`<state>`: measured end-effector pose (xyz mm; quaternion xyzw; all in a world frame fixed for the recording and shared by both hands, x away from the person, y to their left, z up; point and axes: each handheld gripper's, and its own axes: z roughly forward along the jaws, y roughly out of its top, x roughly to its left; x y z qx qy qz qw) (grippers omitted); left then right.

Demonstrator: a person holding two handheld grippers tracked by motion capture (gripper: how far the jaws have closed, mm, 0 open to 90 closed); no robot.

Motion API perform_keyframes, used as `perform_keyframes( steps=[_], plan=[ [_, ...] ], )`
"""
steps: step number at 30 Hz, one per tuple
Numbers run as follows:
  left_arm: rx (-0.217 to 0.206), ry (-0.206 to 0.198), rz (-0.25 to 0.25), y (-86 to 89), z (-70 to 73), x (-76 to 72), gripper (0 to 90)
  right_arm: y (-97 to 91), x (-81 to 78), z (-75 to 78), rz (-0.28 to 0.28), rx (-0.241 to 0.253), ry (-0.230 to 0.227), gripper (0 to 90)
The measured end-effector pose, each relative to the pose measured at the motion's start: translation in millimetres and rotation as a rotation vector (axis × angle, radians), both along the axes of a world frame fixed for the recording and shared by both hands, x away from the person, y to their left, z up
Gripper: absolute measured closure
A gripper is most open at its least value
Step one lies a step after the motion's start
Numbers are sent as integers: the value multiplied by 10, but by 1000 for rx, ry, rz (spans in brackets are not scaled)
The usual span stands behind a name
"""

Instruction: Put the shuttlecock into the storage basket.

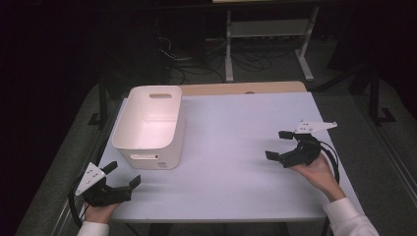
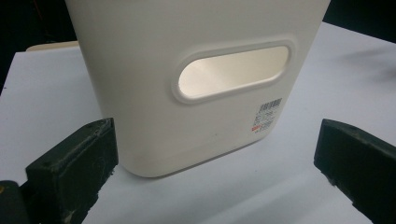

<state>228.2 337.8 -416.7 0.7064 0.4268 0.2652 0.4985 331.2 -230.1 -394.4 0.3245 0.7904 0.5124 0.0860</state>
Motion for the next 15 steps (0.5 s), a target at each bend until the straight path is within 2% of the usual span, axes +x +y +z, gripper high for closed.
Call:
perform_keyframes(
  steps=[6, 15],
  plan=[
    [-3, 0, 2, -2, -3, 1, 0, -82, -55, -51, -11, -6, 17, 0],
    [-4, 1, -1, -1, -2, 3, 0, -224, -151, -116, -38, -1, 17, 0]
  ],
)
